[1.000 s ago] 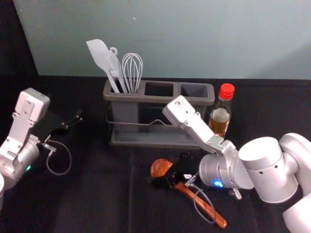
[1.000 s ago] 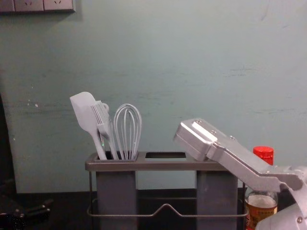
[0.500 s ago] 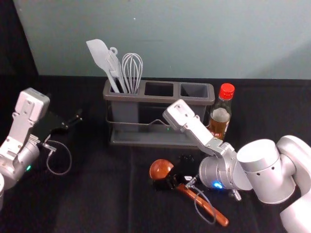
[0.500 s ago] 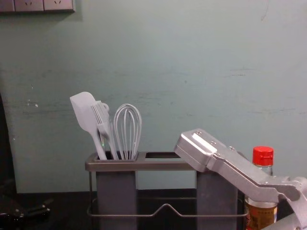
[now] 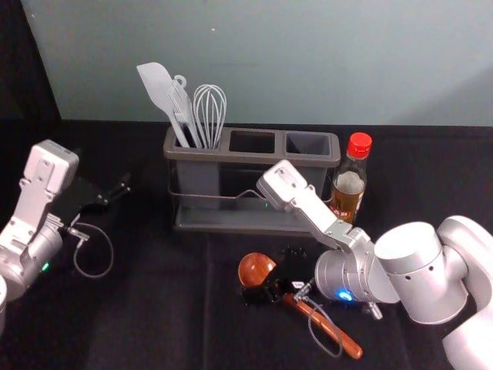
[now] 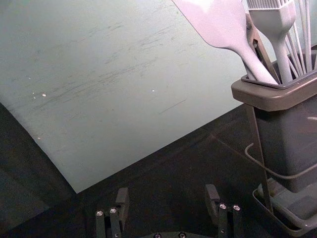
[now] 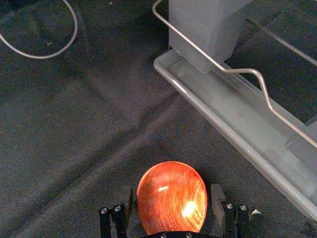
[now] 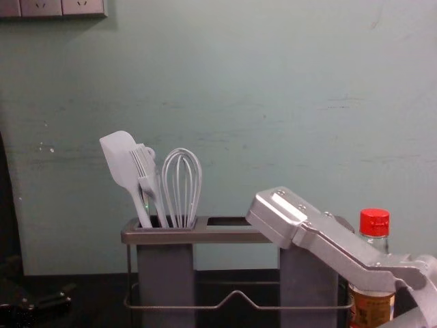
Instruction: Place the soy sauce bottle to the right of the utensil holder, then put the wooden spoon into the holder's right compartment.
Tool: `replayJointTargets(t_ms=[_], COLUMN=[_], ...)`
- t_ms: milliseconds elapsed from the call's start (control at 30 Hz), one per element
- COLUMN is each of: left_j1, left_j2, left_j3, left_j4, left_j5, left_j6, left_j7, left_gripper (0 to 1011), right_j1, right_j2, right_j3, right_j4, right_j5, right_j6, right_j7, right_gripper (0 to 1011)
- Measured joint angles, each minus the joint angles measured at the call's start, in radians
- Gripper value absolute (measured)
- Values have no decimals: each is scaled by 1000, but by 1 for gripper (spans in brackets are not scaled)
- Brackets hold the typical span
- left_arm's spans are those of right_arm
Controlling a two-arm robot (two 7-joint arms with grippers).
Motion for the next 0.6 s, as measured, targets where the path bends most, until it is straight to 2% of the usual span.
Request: replayJointTargets(t_ms=[600], left_j1=[0], left_j2=[0], left_j3=[0], left_j4=[0], left_j5=[0], left_j6=[0], left_j7=[0], left_gripper=[1005], right_j1=[3], right_j2=[-4], right_j3=[-4], right_j4=[17], right_j5=[-21], right_j6=[-7], right_j7=[16], right_gripper=[1002])
